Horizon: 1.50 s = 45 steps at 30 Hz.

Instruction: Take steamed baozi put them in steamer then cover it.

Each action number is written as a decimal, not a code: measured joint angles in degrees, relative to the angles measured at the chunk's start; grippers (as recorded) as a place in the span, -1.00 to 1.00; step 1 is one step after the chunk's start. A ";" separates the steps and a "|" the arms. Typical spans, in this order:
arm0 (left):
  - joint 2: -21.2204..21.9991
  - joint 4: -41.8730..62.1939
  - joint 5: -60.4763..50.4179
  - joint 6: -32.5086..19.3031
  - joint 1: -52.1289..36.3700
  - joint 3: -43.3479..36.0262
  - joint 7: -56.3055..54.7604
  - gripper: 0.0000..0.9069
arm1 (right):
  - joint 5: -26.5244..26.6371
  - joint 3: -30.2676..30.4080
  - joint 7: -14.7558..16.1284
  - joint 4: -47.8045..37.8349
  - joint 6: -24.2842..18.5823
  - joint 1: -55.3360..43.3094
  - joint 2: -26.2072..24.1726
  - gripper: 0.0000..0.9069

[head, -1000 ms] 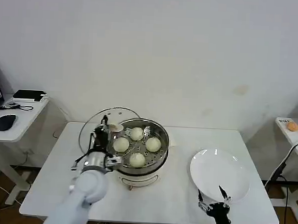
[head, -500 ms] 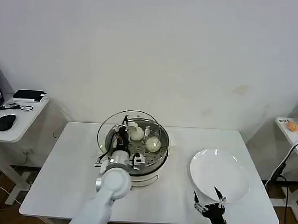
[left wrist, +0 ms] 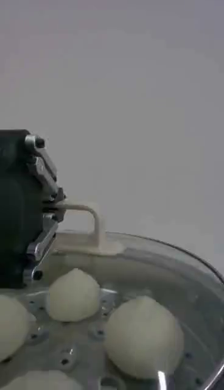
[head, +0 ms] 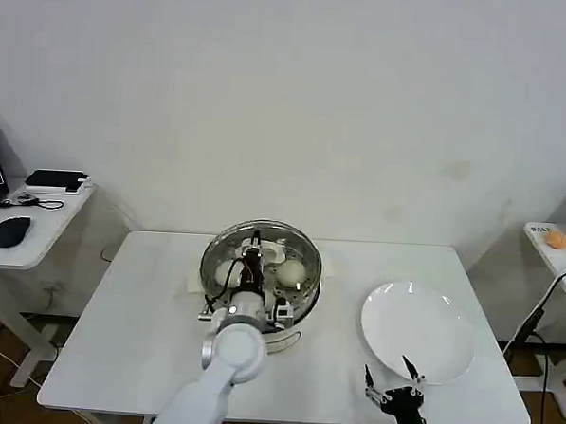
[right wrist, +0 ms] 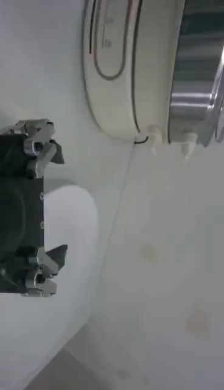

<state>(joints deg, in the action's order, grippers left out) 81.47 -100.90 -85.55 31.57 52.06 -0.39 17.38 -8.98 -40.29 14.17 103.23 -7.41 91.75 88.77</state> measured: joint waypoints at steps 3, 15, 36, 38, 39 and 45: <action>0.05 0.42 -0.25 -0.06 -0.05 0.00 0.26 -1.00 | -0.12 0.11 0.00 0.00 -0.01 0.02 0.04 1.00; 0.70 1.12 -0.74 -0.16 -0.06 0.24 0.69 -0.87 | -0.31 0.49 0.04 -0.20 -0.09 0.07 0.09 1.00; 1.22 -0.46 -0.86 -0.47 0.87 0.34 0.86 1.00 | -1.06 1.51 0.15 -0.68 -0.08 0.01 0.27 1.00; 1.16 -0.74 -1.00 -0.48 1.04 0.40 0.83 1.00 | -1.11 1.62 0.16 -0.69 -0.08 0.03 0.33 1.00; 1.10 -0.93 -1.06 -0.50 1.14 0.50 0.79 1.00 | -1.17 1.66 0.16 -0.70 -0.08 0.05 0.35 1.00; 0.19 -2.71 -1.00 -0.63 2.14 0.87 1.00 1.00 | -1.41 1.84 0.15 -0.72 -0.06 0.07 0.46 1.00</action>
<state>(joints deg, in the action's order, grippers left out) 81.66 -103.61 -86.56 30.94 54.20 0.48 18.39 -10.39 -38.46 14.31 102.51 -7.47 91.82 89.23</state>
